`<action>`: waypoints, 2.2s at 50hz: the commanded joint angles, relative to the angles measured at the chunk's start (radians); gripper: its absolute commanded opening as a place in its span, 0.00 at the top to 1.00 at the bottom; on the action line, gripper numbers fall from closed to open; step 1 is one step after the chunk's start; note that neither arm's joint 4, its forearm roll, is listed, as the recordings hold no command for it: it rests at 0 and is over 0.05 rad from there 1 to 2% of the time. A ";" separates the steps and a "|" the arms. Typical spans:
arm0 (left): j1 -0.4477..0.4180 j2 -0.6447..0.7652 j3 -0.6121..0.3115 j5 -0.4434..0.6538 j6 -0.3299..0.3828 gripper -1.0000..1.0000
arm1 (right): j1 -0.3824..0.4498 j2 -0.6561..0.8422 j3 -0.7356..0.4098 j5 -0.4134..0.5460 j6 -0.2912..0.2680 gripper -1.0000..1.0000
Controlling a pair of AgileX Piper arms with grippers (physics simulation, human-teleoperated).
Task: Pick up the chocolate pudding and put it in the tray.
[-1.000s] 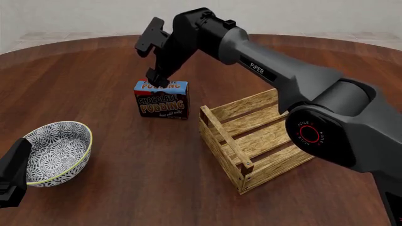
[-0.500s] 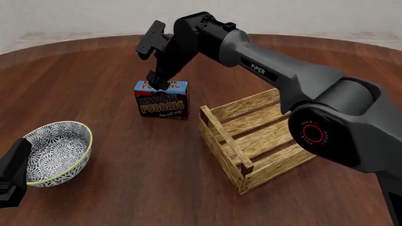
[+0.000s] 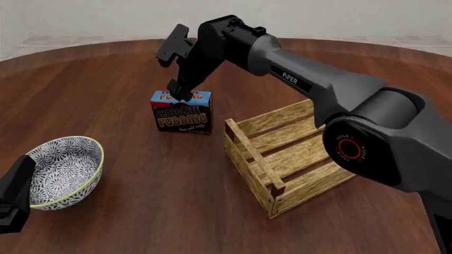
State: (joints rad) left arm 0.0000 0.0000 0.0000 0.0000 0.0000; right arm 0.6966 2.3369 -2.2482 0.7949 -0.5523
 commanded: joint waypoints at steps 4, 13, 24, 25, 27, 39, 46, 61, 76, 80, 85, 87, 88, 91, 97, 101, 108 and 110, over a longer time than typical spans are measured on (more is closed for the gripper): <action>0.000 0.000 0.000 0.000 0.000 0.00 | -0.013 0.026 -0.034 0.014 -0.002 0.00; 0.000 0.000 0.000 0.000 0.000 0.00 | -0.017 0.027 -0.033 0.011 0.004 0.00; 0.000 0.000 0.000 0.000 0.000 0.00 | -0.014 0.033 -0.030 0.005 0.009 0.00; 0.000 0.000 0.000 0.000 0.000 0.00 | -0.013 0.033 -0.028 0.004 0.010 0.00; 0.000 0.000 0.000 0.000 0.000 0.00 | -0.013 0.036 -0.030 0.004 0.010 0.00; 0.000 0.000 0.000 0.000 0.000 0.00 | -0.013 0.027 0.011 -0.025 0.023 0.00; 0.000 0.000 0.000 0.000 0.000 0.00 | -0.016 0.031 0.002 -0.022 0.025 0.00; 0.000 0.000 0.000 0.000 0.000 0.00 | -0.023 0.043 -0.004 -0.012 0.019 0.00; 0.000 0.000 0.000 0.000 0.000 0.00 | -0.030 0.026 0.017 -0.008 0.004 0.00; 0.000 0.000 0.000 0.000 0.000 0.00 | -0.030 0.025 0.008 0.002 -0.004 0.00; 0.000 0.000 0.000 0.000 0.000 0.00 | -0.027 0.020 0.015 0.000 -0.003 0.00; 0.000 0.000 0.000 0.000 0.000 0.00 | -0.028 0.023 0.013 -0.002 -0.002 0.00; 0.000 0.000 0.000 0.000 0.000 0.00 | -0.028 0.025 0.011 -0.002 -0.001 0.00; 0.000 0.000 0.000 0.000 0.000 0.00 | -0.028 0.028 0.010 -0.003 -0.001 0.00; 0.000 0.000 0.000 0.000 0.000 0.00 | -0.027 0.029 0.012 -0.004 0.003 0.00; 0.000 0.000 0.000 0.000 0.000 0.00 | -0.029 0.035 0.009 -0.009 0.010 0.00; 0.000 0.000 0.000 0.000 0.000 0.00 | -0.029 0.039 0.032 -0.028 0.017 0.00; 0.000 0.000 0.000 0.000 0.000 0.00 | -0.027 0.039 0.034 -0.029 0.021 0.00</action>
State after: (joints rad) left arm 0.0000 0.0000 0.0000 0.0000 0.0000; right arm 0.6683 2.3718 -2.2275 0.7786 -0.5417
